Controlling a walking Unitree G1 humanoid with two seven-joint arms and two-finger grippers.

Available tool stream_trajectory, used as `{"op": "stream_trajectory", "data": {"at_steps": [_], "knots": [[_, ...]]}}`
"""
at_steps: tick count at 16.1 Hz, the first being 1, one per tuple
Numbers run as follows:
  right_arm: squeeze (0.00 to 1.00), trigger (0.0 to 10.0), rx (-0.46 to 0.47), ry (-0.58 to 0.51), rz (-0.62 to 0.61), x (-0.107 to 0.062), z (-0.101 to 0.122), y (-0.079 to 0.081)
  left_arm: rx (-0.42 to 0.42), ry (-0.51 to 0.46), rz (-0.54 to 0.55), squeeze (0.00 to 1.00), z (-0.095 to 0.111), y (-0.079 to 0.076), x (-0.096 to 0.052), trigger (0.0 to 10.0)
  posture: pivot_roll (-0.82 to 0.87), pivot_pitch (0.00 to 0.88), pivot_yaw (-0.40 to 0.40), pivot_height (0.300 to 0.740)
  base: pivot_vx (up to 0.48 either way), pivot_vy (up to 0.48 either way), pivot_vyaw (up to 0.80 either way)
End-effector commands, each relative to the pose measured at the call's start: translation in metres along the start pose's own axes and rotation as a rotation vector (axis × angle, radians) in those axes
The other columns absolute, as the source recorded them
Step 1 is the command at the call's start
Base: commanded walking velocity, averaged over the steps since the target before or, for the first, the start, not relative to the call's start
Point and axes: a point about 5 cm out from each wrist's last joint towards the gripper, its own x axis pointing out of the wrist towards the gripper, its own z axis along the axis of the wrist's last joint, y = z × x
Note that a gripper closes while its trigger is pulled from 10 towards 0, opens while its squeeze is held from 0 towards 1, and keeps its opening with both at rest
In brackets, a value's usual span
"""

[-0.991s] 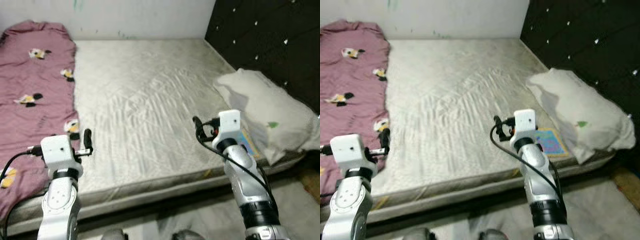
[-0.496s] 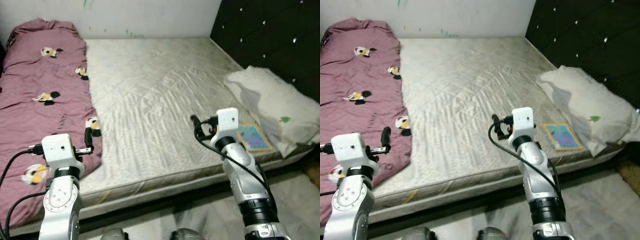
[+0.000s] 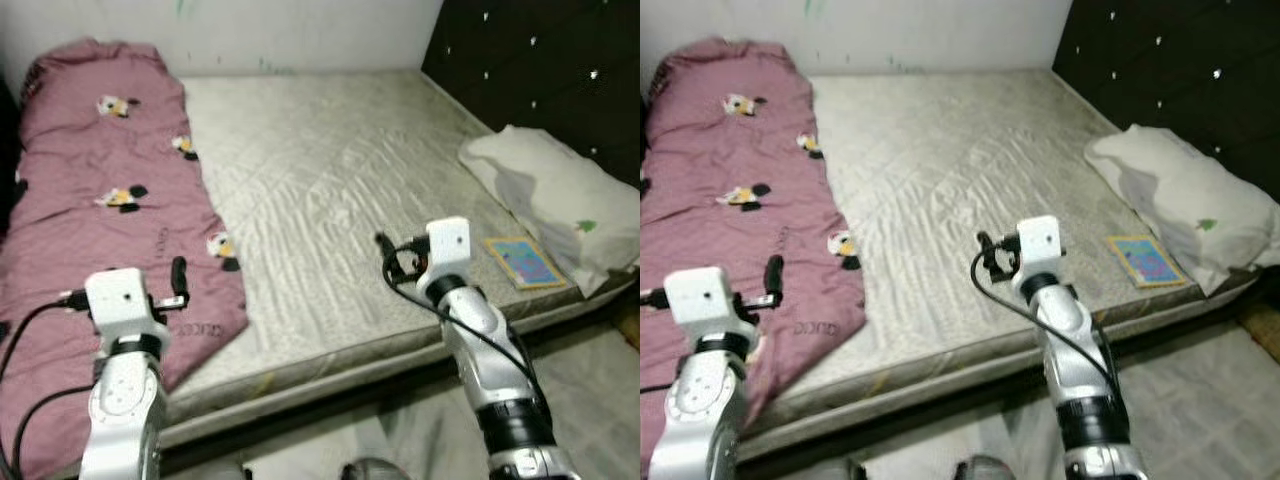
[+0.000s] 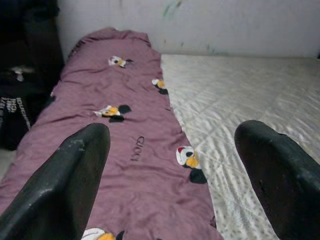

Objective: Clean up the room

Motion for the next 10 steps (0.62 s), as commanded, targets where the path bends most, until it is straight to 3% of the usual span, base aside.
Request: {"op": "stream_trajectory", "data": {"at_steps": [1, 6, 10], "knots": [[0.0, 10.0, -0.019, 0.01, -0.018, -0.0042, -0.0029, -0.0101, -0.01, -0.012, -0.022, 0.0, 0.0034, -0.0067, 0.0, 10.0, 0.01, 0.0, -0.071, 0.74, 0.0, 0.48, 0.49], [0.0, 10.0, -0.02, 0.008, -0.014, -0.0039, -0.0029, -0.0082, -0.009, -0.013, -0.026, 0.0, 0.0032, -0.0074, -0.001, 10.0, 0.01, 0.0, -0.069, 0.74, 0.0, 0.48, 0.74], [0.0, 10.0, -0.017, 0.008, -0.011, -0.0032, -0.0035, -0.0078, -0.002, -0.009, -0.026, 0.0, 0.0024, -0.0081, -0.0013, 10.0, 0.01, 0.0, -0.072, 0.74, 0.0, 0.48, 0.0]]}}
